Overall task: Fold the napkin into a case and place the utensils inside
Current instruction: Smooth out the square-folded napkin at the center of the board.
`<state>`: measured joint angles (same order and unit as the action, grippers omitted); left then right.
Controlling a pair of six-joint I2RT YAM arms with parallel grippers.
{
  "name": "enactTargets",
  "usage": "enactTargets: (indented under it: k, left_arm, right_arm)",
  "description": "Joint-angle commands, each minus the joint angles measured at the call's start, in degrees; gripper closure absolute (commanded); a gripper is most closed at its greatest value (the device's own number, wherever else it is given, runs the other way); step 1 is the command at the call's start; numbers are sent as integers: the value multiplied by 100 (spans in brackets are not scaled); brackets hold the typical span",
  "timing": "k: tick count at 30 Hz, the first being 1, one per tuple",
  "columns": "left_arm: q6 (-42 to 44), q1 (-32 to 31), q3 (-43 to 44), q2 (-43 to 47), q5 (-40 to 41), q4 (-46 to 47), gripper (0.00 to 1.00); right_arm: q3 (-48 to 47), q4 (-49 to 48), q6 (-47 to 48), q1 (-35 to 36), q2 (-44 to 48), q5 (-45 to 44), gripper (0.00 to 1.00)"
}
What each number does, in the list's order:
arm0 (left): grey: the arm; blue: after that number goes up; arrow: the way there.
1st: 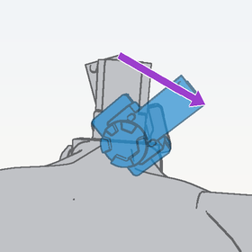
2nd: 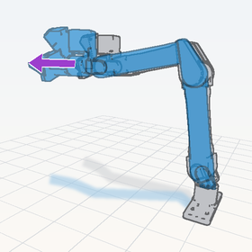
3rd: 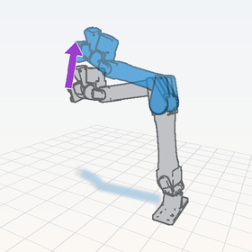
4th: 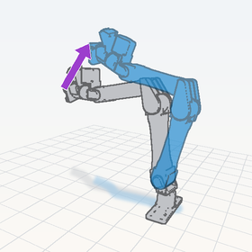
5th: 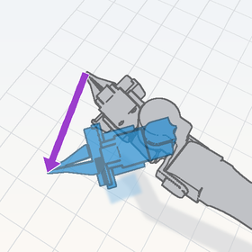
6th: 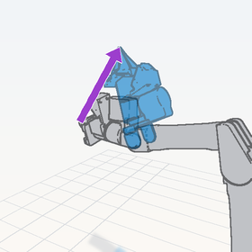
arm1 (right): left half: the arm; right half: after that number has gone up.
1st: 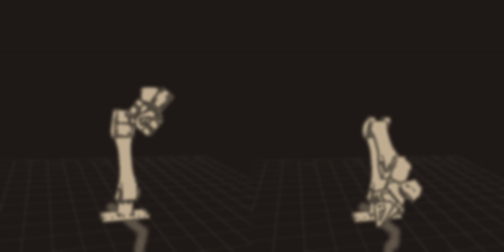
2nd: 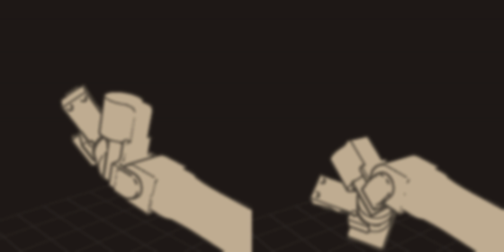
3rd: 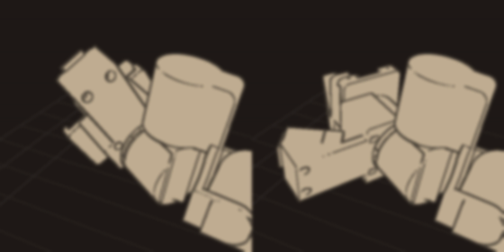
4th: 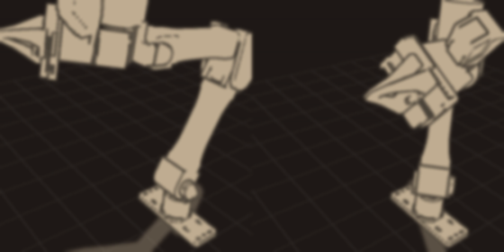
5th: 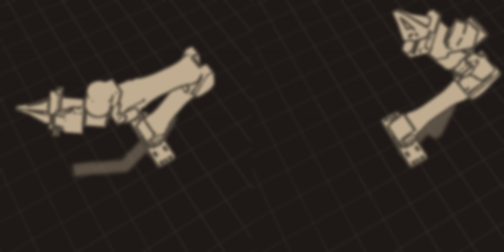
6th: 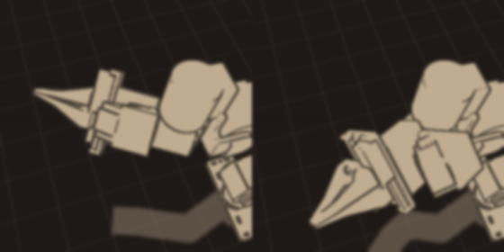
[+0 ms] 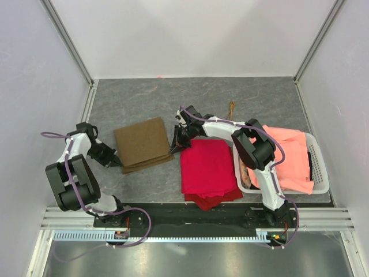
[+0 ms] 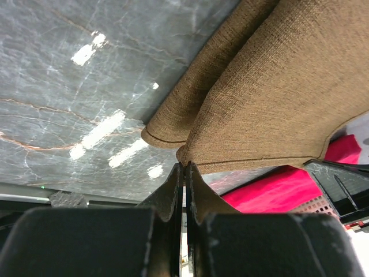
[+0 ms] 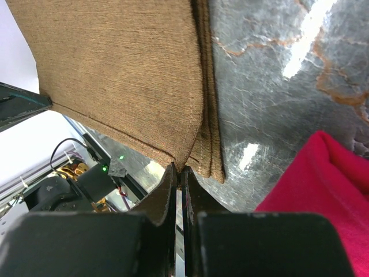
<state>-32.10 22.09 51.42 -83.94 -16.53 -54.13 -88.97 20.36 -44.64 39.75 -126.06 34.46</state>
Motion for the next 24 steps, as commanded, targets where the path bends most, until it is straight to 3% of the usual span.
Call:
enactTargets:
  k: [1,19,24]
  left_arm:
    - [-16,24,-106,-122,309,-80,98]
    - [168,24,-159,-649,485,34,98]
    - [134,24,149,-159,458,-150,98]
  right_arm:
    - [90,-15,131,-11,108,-220,100]
    - [47,205,324,42,-182,-554,100]
    - [-173,381,281,42,-7,-475,100]
